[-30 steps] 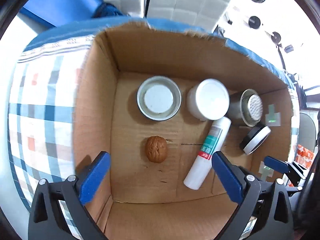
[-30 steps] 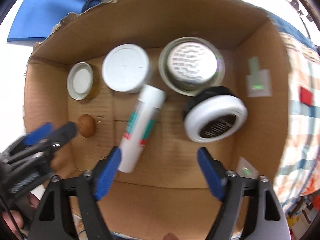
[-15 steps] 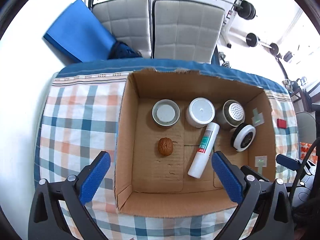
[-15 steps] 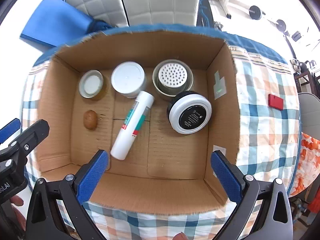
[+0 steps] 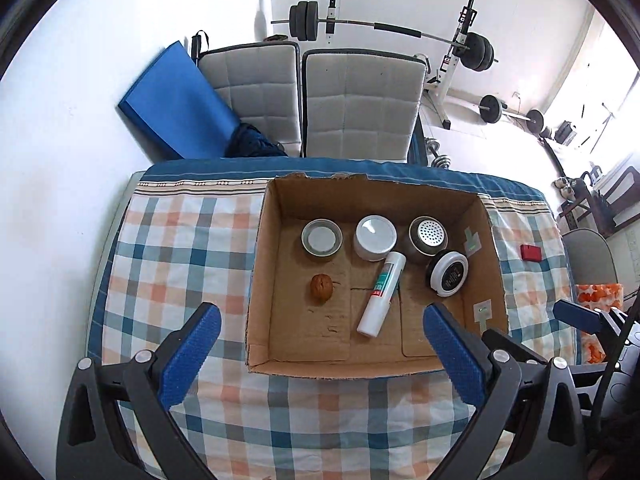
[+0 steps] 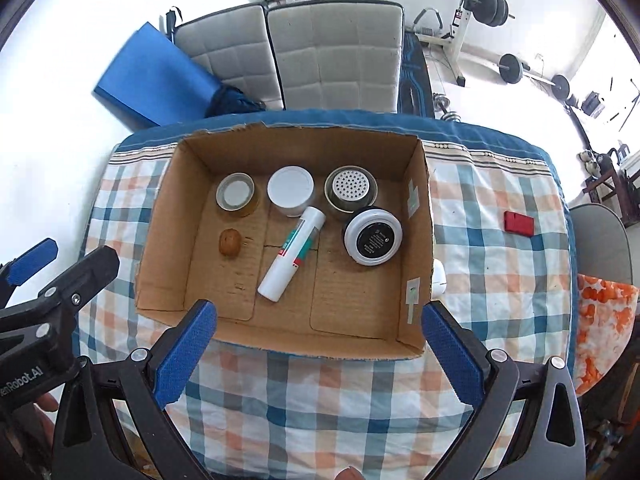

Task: Organize rigid objects
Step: 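Move the right tool to the white egg-shaped case and close on it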

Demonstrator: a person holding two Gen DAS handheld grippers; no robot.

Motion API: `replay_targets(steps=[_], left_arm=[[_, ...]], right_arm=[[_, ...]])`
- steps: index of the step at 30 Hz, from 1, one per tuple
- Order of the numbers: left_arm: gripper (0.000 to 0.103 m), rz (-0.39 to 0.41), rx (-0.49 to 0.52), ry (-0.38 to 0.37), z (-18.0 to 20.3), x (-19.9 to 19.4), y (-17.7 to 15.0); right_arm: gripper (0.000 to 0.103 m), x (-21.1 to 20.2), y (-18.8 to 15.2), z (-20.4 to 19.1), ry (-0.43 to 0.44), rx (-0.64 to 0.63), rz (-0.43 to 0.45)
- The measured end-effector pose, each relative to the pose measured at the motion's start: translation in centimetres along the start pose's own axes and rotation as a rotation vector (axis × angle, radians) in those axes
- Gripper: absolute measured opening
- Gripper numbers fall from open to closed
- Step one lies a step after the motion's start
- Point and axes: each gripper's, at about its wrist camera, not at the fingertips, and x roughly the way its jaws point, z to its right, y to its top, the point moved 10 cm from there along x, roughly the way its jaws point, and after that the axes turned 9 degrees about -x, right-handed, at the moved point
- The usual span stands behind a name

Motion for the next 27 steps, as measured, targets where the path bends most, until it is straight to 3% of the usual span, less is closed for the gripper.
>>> replay_targets(steps=[11,15,21,24,27], left_arm=[[0.103,0.034,-0.021,0.004,1.4,-2.3,0.1],[0.103,0.035,-0.018,-0.005,3.7,-2.0,0.5],[0.103,0.053,-0.012,0.003,9.4,1.4,2.2],[0.103,0.025,-0.014,0.026,11.7,4.7,2.5],[0.103,-0.044,-0.027,0.034,13.5,8.5,1.8]], right_arm=[[0.103,-3.6,-0.6,-0.1,0.051,-0.019,0.040],[0.103,-3.8,-0.6,1.2,0.088,-0.008,0.043],[0.103,-2.1,-0.7,9.4,0.088,0.110,0.004],[0.103,1.2,-1.2,15.0,0.100,0.219,-0.068],[0.103,6.6,-2.4,19.2,0.168,0.342,-0.165]])
